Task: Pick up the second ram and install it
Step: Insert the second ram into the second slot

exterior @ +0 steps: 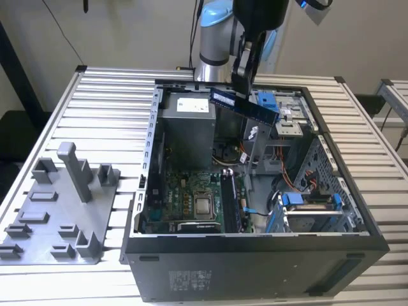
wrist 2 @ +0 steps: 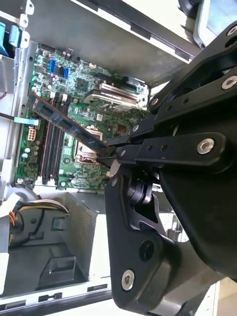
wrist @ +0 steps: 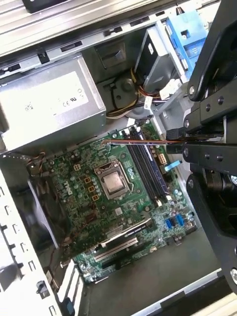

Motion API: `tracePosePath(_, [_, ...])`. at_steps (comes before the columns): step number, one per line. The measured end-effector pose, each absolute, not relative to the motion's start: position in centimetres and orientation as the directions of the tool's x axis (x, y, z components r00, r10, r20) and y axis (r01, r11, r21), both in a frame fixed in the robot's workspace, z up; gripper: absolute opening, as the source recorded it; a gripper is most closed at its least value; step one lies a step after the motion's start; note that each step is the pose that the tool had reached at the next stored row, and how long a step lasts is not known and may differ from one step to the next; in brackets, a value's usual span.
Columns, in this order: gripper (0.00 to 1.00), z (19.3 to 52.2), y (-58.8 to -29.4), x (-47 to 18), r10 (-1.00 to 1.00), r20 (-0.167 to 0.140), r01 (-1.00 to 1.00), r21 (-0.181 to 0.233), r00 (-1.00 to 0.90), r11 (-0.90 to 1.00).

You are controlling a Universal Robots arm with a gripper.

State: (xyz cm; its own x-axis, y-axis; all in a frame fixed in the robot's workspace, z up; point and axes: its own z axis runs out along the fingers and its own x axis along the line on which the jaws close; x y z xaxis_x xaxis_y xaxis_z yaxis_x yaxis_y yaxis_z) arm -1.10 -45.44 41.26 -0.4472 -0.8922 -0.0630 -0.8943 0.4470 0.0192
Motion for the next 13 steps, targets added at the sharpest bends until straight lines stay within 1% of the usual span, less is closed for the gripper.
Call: tracePosePath(13, [0.14,40.64,-45.41,-1.44,-0.821,-0.063,-0.824,0.019,-0.567,0.567])
